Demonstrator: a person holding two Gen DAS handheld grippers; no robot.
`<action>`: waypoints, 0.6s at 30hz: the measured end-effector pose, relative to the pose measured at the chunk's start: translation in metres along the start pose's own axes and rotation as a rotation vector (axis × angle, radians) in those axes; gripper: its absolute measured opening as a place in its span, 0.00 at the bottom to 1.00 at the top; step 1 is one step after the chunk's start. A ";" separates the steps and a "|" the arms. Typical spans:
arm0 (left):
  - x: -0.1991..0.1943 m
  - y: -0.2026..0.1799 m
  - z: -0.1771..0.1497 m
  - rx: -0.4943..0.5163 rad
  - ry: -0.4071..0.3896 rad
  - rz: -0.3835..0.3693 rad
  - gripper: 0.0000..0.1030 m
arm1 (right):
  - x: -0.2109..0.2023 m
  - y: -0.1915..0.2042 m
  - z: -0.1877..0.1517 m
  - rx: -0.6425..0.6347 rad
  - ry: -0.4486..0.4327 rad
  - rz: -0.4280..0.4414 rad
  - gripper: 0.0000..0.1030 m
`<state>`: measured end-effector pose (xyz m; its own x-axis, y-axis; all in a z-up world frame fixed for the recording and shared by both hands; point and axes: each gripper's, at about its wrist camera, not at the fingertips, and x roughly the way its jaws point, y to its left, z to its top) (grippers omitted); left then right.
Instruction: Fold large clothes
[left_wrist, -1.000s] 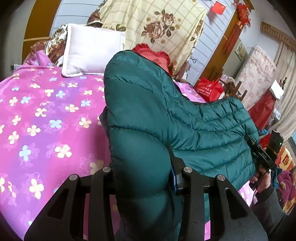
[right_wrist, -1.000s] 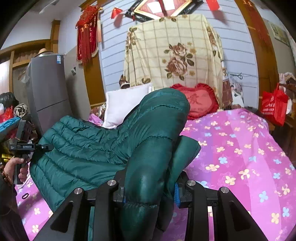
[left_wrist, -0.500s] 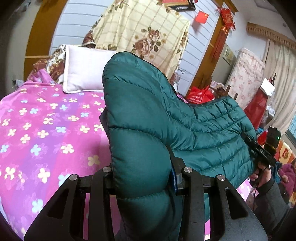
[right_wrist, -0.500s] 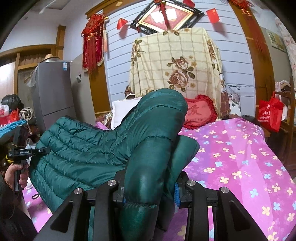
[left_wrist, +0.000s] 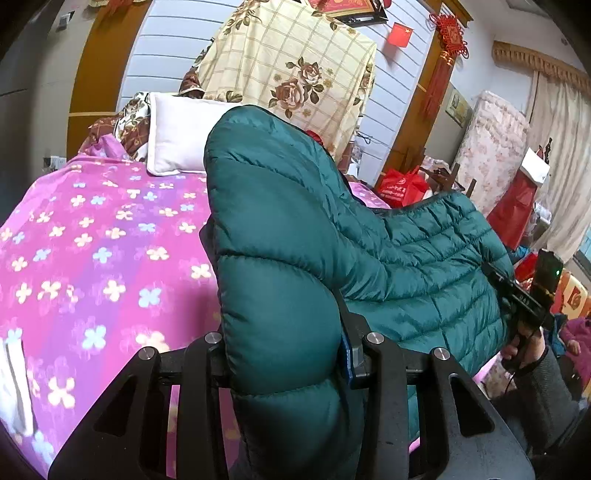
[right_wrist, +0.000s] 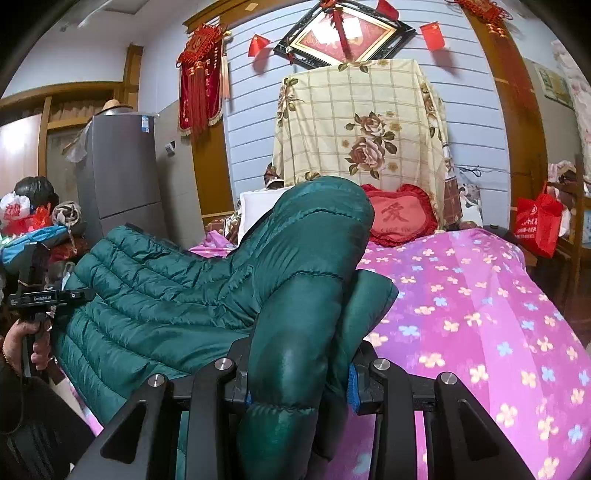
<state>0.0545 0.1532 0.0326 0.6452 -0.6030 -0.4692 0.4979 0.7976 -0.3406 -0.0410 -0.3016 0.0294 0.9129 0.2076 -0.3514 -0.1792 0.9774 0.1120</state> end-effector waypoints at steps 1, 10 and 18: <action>-0.003 -0.002 -0.003 0.003 -0.001 -0.001 0.35 | -0.005 0.000 -0.004 0.009 0.002 0.000 0.33; -0.009 -0.012 -0.024 0.012 0.027 -0.012 0.35 | -0.018 -0.005 -0.032 0.043 0.048 -0.005 0.33; 0.006 -0.003 -0.038 -0.029 0.047 -0.003 0.35 | -0.007 -0.006 -0.037 0.034 0.078 -0.010 0.33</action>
<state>0.0346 0.1476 -0.0003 0.6155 -0.6044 -0.5058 0.4821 0.7964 -0.3650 -0.0603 -0.3075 -0.0031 0.8830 0.2019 -0.4238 -0.1565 0.9778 0.1396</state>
